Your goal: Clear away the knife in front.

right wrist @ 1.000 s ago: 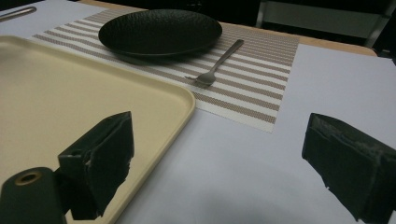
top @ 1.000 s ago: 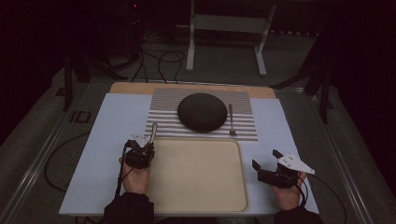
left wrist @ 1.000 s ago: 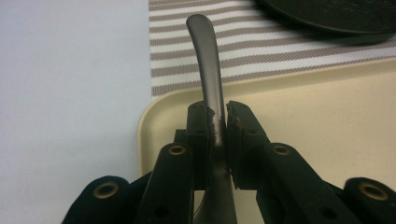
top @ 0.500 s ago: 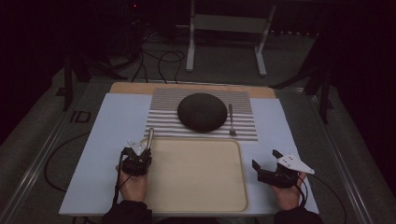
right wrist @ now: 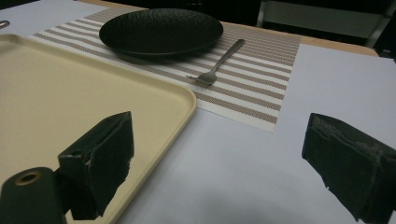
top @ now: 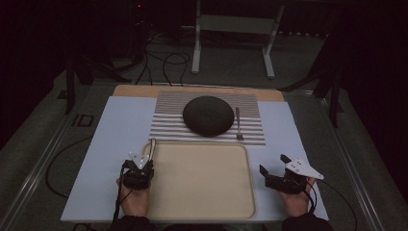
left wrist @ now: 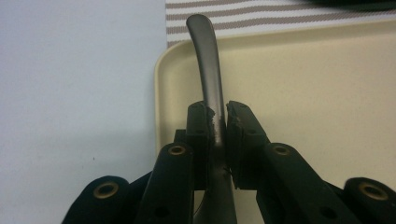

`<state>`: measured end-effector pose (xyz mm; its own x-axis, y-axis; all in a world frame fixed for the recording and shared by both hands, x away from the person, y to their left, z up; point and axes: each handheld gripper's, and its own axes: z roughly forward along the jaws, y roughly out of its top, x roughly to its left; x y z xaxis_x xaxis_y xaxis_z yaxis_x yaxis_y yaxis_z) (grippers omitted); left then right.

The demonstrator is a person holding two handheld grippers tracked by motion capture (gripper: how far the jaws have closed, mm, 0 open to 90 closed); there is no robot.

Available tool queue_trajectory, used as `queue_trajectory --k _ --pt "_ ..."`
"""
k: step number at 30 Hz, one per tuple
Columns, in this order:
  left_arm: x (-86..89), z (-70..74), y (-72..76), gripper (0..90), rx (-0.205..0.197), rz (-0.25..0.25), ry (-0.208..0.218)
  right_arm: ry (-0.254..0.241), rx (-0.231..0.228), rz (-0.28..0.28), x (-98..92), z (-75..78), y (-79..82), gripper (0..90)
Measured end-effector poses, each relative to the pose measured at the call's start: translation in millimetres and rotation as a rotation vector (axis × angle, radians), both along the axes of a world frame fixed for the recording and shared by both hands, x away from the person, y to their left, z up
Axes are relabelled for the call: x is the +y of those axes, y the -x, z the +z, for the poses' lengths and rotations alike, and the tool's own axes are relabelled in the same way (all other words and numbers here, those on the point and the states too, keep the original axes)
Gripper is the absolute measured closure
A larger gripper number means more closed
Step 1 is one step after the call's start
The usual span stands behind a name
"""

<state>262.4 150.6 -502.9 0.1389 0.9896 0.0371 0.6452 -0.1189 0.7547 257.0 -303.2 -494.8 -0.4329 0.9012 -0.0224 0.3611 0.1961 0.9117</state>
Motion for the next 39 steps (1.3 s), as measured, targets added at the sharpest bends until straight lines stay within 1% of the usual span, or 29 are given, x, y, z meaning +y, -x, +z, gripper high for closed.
queue_trajectory --k 3,7,11,15,21,23,24,25,26,27,28,29,31,33,34,36,37,39 --pt "2.3 -2.6 3.4 81.0 0.009 0.007 0.008 0.000 0.000 0.000 0.0 0.0 0.0 9.1" --pt "3.2 -5.0 7.0 81.1 0.020 0.016 0.007 0.000 0.002 0.000 0.6 -0.3 -0.2 9.1" --pt "3.1 -6.5 9.6 81.0 0.026 0.017 0.011 0.000 0.002 0.000 0.7 -0.4 -0.3 9.1" --pt "3.3 -8.2 10.5 81.0 0.037 0.021 0.012 0.001 0.002 0.001 0.9 -0.5 -0.3 9.1" --pt "2.4 -8.9 11.2 80.9 0.039 0.027 0.005 0.001 0.002 0.001 0.9 -0.5 -0.3 9.1" --pt "1.7 -9.6 10.4 80.9 0.048 0.026 -0.001 0.002 0.002 0.002 0.9 -0.5 -0.3 9.1" --pt "1.4 -9.7 10.0 80.8 0.053 0.023 0.003 0.003 0.002 0.003 0.8 -0.5 -0.4 9.1" --pt "1.6 -9.2 10.8 81.3 0.044 0.021 0.005 0.003 0.003 0.002 0.9 -0.5 -0.3 9.1" --pt "1.9 -8.5 11.3 81.5 0.033 0.029 0.005 0.003 0.002 0.002 1.0 -0.5 -0.3 9.1" --pt "2.8 -8.3 10.7 73.4 0.036 0.028 0.007 0.004 0.002 0.002 0.9 -0.5 -0.3 9.1" --pt "3.6 -8.8 9.7 67.1 0.041 0.025 0.019 0.001 0.002 0.002 0.9 -0.5 -0.3 9.1" --pt "4.5 -8.9 9.5 62.6 0.042 0.023 0.023 0.002 0.001 0.002 0.7 -0.6 -0.4 9.1" --pt "5.2 -8.1 9.4 53.8 0.024 0.015 0.035 0.003 0.003 0.002 0.8 -0.6 -0.4 9.1" --pt "5.3 -7.1 9.9 45.3 0.001 0.008 0.034 0.003 0.003 0.002 1.0 -0.5 -0.4 9.1" --pt "5.7 -6.4 9.7 41.2 -0.005 -0.004 0.034 0.003 0.003 0.002 1.0 -0.6 -0.4 9.1" --pt "7.1 -4.9 8.6 33.0 -0.011 -0.034 0.057 0.003 0.004 0.003 1.0 -0.6 -0.4 9.1" --pt "7.5 -3.8 8.1 29.6 -0.014 -0.042 0.062 0.003 0.003 0.002 0.9 -0.7 -0.5 9.1" --pt "8.5 -0.8 7.5 24.7 -0.025 -0.063 0.079 0.004 0.003 0.003 0.9 -0.7 -0.5 9.1"
